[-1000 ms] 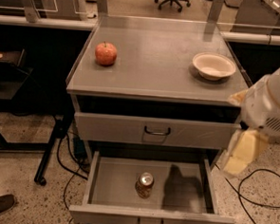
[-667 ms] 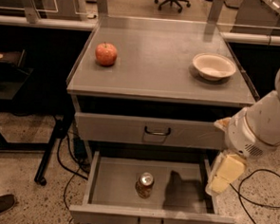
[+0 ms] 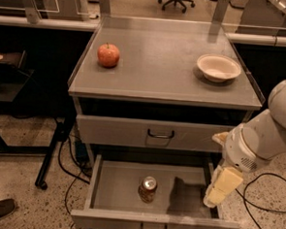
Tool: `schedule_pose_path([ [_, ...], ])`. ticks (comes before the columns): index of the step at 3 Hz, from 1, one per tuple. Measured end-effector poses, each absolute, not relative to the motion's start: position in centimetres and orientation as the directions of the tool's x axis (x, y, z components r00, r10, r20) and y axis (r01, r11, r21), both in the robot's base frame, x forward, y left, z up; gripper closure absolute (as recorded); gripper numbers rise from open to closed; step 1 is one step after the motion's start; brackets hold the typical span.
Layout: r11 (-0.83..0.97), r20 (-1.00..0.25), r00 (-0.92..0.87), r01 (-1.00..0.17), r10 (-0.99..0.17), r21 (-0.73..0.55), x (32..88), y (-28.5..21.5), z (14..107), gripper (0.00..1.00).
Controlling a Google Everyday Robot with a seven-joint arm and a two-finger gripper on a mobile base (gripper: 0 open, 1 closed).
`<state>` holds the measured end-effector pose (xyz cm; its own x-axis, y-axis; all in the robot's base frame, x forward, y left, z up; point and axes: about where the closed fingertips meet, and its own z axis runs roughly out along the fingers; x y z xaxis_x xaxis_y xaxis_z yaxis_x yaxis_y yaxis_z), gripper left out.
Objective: Pick orange can from middle drawer and place on counter
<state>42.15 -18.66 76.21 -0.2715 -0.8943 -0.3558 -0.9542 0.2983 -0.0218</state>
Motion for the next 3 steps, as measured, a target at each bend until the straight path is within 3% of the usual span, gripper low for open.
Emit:
schedule_pose_path([
  [3, 0.301, -0.514, -0.287, -0.952, -0.808, 0.059, 46.1, -18.2, 64.9, 0.00],
])
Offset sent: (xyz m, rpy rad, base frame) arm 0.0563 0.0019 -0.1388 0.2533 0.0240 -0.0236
